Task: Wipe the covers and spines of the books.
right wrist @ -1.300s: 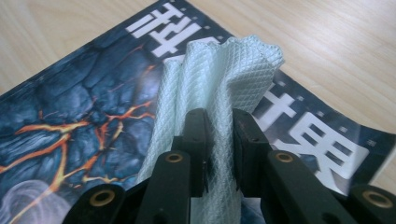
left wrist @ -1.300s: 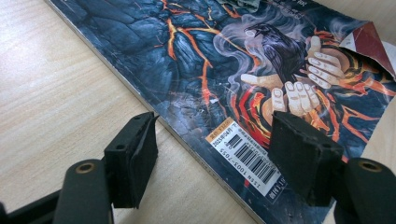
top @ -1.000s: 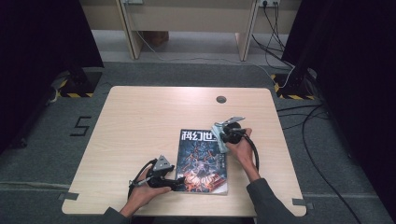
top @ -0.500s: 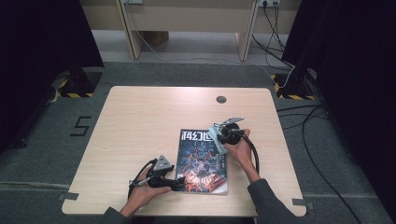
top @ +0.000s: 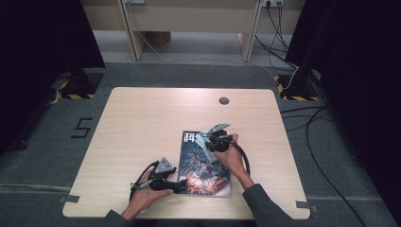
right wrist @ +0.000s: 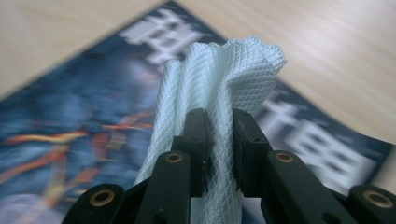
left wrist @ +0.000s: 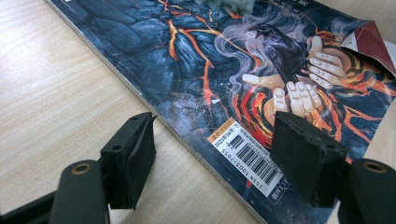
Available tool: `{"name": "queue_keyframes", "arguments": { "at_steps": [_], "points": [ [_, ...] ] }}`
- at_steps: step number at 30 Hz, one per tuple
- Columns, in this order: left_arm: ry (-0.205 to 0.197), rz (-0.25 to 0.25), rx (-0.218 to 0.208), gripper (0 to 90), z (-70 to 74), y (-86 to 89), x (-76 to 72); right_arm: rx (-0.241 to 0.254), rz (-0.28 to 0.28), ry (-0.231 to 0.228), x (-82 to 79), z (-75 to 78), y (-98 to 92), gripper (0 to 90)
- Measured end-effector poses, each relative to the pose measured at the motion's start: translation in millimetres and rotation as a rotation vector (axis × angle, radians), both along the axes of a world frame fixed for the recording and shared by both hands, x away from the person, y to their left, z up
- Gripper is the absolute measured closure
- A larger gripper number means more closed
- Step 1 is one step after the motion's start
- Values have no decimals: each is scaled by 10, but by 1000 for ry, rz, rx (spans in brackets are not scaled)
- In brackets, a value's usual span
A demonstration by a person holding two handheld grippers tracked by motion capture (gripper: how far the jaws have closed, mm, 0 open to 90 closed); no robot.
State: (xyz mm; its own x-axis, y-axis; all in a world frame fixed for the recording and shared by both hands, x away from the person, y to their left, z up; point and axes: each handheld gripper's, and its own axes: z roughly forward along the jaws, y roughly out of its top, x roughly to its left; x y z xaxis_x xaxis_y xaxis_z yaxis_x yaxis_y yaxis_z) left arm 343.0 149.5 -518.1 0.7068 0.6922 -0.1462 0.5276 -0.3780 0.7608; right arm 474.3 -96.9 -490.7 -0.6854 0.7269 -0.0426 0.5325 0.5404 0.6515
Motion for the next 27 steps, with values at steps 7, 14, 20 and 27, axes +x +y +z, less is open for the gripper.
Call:
{"name": "queue_keyframes", "arguments": {
  "at_steps": [7, 14, 20, 27],
  "points": [
    [1, -1, -1, 297, 0, -1, 3, 7, -136, -7, 160, 5, -437, 778],
    [1, -3, -1, 293, -1, 0, 6, -23, -110, -14, 157, 16, -303, 782],
    [1, 0, 0, 293, 0, -1, 3, 51, -45, 21, 160, -17, 0, 785],
    [-1, -3, 3, 293, -1, 3, 3, 30, 25, 24, 171, -13, 465, 785]
  ]
}}
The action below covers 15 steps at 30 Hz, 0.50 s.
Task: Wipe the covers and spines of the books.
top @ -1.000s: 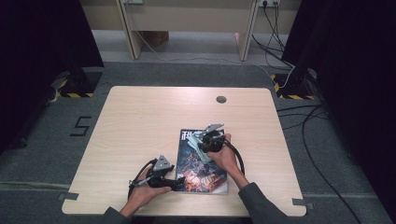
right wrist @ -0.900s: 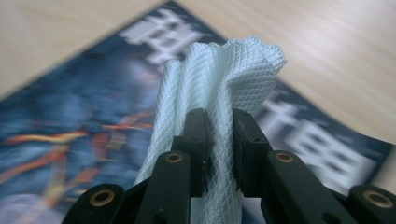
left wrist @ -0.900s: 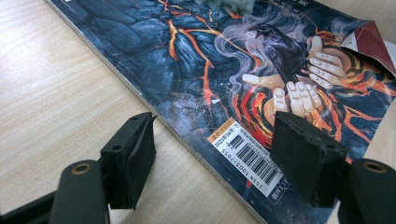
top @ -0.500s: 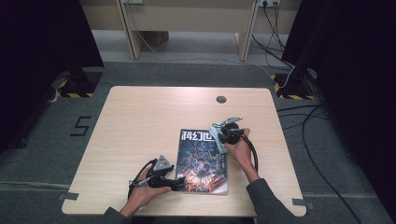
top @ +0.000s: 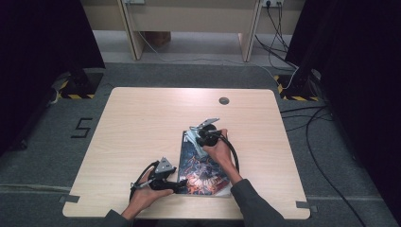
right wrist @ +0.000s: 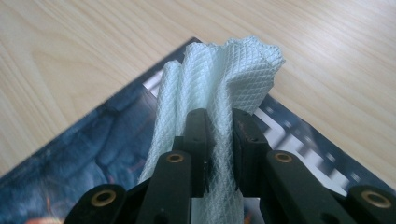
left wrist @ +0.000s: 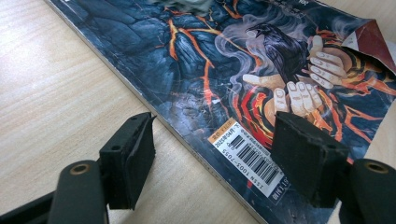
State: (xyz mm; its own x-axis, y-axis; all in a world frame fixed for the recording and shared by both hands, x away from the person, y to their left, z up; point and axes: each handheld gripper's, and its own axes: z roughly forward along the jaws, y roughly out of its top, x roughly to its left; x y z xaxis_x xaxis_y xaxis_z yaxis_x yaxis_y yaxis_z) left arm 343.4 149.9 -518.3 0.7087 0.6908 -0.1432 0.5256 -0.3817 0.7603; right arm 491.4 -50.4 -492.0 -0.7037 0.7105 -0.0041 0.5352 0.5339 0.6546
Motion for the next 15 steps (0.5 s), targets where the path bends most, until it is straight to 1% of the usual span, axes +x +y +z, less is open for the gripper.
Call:
{"name": "queue_keyframes", "arguments": {
  "at_steps": [2, 4, 7, 9, 10, 11, 12, 13, 14, 15],
  "points": [
    [0, 0, 2, 293, 1, 2, -2, -18, 4, -1, 4, 10, 38, 783],
    [-1, 0, 1, 293, 0, 1, -1, -7, 0, 5, 10, 6, 15, 782],
    [0, 1, 0, 293, 0, -1, -2, -13, -22, 1, 33, 11, -135, 781],
    [-1, 0, -2, 293, -2, 1, -1, -19, -45, 3, 47, 19, -267, 781],
    [-1, 0, -2, 293, -2, 1, -1, -19, -45, 3, 47, 19, -267, 781],
    [-2, 0, 0, 293, -1, 2, -1, -19, -80, 5, 67, 24, -431, 781],
    [-2, 0, 0, 293, -1, 2, -1, -19, -80, 5, 67, 24, -431, 781],
    [-1, 1, 1, 293, 0, 1, -2, -14, -124, 13, 81, 30, -599, 779],
    [-1, 1, 1, 293, 0, 1, -2, -14, -124, 13, 81, 30, -599, 779],
    [-2, 1, -2, 293, -2, 1, -3, -7, -152, 8, 104, 28, -749, 779]
  ]
}}
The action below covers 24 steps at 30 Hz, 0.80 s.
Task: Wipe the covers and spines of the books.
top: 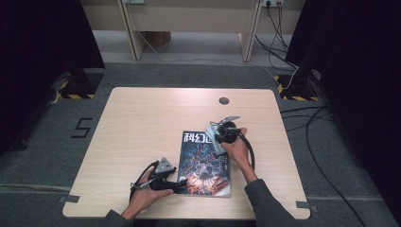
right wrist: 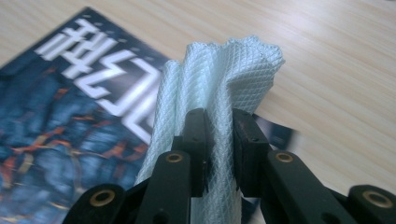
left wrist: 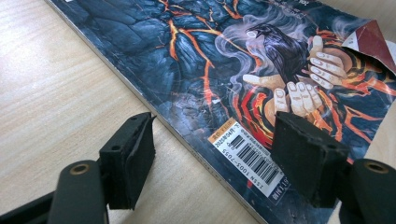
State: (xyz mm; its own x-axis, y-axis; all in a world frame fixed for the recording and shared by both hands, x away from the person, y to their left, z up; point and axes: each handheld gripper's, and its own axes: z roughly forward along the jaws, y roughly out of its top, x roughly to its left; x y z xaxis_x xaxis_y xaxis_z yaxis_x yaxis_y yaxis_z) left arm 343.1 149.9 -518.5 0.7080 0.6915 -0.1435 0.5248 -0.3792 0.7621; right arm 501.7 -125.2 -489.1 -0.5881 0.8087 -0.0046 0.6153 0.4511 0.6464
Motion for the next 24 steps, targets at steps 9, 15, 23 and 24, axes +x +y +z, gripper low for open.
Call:
{"name": "queue_keyframes", "arguments": {
  "at_steps": [9, 15, 23, 24],
  "points": [
    [0, -1, 0, 292, 0, 0, 1, 1, -73, 2, 33, 5, -227, 778],
    [1, -2, 0, 292, 0, 0, 3, -9, -44, -8, 25, 3, -109, 784],
    [0, -2, -1, 292, 0, 1, 2, -32, 78, -14, -11, -4, 514, 785],
    [0, -1, 1, 292, 0, 2, 2, -39, 88, -17, -10, -5, 593, 785]
  ]
}}
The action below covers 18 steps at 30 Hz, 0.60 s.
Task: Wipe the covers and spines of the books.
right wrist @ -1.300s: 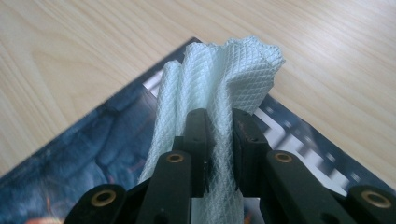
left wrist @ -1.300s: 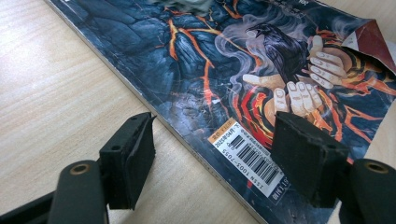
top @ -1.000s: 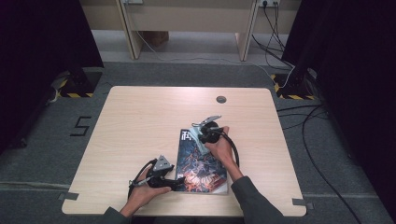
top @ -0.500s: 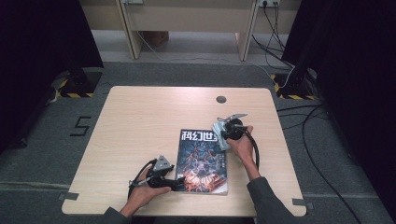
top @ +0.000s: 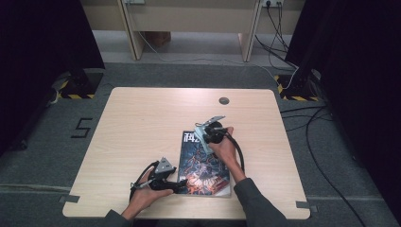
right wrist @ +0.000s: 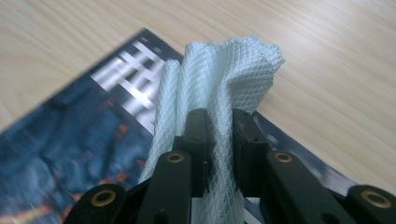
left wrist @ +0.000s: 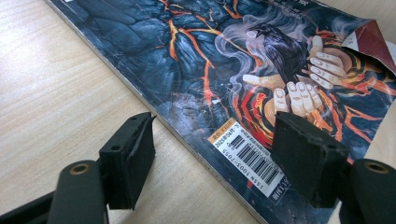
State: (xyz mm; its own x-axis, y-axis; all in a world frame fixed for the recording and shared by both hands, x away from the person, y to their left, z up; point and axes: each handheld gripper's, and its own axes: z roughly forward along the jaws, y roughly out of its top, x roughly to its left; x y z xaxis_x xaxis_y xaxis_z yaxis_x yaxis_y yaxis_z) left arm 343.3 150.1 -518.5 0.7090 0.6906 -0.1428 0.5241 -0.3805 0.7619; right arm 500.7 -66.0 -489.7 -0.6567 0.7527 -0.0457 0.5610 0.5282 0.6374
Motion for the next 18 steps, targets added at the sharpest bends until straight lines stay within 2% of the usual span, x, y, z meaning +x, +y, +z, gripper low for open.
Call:
{"name": "queue_keyframes", "arguments": {
  "at_steps": [2, 3, 4, 8, 11, 15, 18],
  "points": [
    [0, 0, -2, 292, -1, -1, -1, 0, 17, 11, -2, 5, 149, 785],
    [0, 0, -2, 292, -1, -1, -1, 0, 17, 11, -2, 5, 149, 785],
    [0, 0, -2, 292, -1, 0, -1, 4, 38, 15, -6, 3, 272, 784],
    [0, 0, -2, 292, -1, 0, -1, 0, 80, 12, -24, 0, 427, 785],
    [0, 0, -2, 292, -1, -1, -1, -1, 86, 6, -30, -3, 432, 783],
    [-1, 0, -2, 292, -1, 0, -1, 15, 88, 24, -16, -3, 388, 778],
    [-1, 2, -2, 292, -2, 0, -3, 6, 84, 26, -30, 4, 297, 777]
  ]
}}
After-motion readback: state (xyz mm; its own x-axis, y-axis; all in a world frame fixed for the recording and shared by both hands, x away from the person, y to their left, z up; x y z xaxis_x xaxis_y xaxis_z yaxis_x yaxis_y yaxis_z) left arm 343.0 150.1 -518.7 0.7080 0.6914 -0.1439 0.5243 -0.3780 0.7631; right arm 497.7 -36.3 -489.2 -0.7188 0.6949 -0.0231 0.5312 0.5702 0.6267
